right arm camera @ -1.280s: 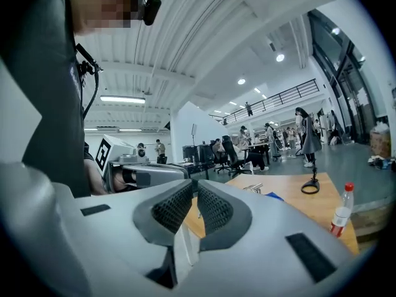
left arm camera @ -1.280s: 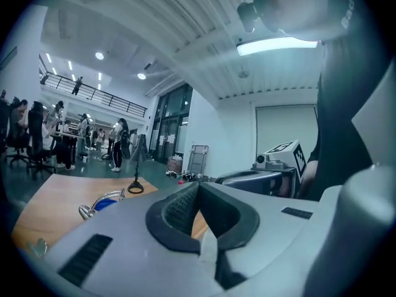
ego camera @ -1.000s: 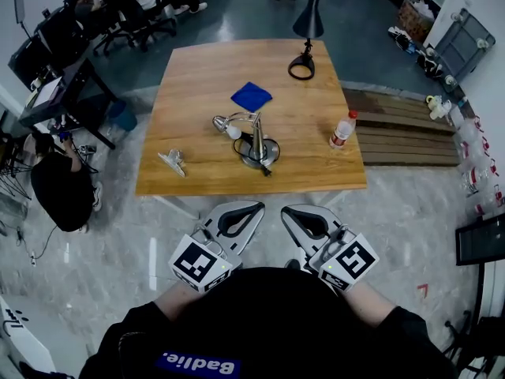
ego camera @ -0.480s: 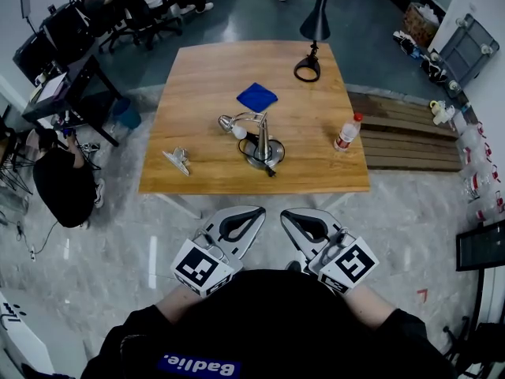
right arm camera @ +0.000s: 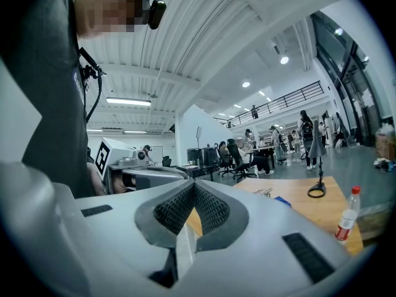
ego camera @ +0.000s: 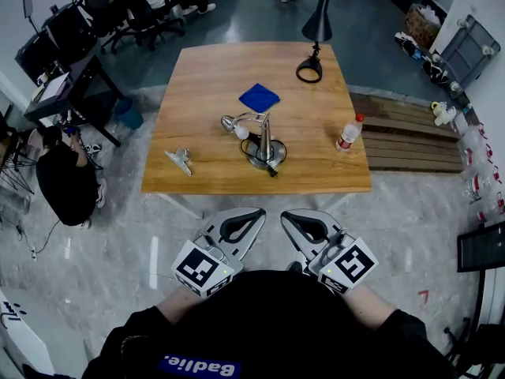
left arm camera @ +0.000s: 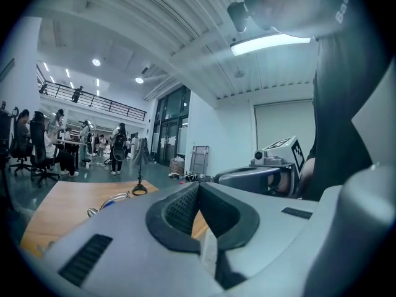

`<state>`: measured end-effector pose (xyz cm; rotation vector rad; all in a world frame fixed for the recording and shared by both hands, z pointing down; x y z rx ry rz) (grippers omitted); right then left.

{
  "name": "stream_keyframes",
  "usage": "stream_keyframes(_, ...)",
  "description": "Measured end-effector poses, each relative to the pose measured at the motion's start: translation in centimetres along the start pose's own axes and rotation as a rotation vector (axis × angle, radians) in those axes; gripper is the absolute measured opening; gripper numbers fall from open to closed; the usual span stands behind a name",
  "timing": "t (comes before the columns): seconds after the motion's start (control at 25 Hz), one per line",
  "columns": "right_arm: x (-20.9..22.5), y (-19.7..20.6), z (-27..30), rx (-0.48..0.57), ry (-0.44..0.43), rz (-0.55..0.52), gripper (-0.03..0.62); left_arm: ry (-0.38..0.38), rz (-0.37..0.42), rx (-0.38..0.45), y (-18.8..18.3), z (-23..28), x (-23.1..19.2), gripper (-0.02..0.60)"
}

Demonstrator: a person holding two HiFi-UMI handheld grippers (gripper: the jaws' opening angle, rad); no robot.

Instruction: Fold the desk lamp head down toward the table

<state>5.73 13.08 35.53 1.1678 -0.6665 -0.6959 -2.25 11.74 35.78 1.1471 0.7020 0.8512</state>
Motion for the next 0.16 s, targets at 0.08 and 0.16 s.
stream_keyframes(0.08,-0.01,0.07,-0.02,0.001,0.002,0.004,0.005,0.000,-0.003,-0.001,0.08,-0.02,0.02,0.008)
stream_keyframes(0.16,0.02,0.16,-0.02,0.003,0.004,0.008,0.005,0.001,-0.006,-0.002,0.18,-0.02,0.01,0.008)
Point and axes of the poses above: the fingertips, and each gripper's own axes: z forward along the fingers, x to its right, y out of its underside, the point moved 3 cm from there along -z, backward along the fingers, and after that the axes turned 11 degrees about -x, right-handed, at the moved point
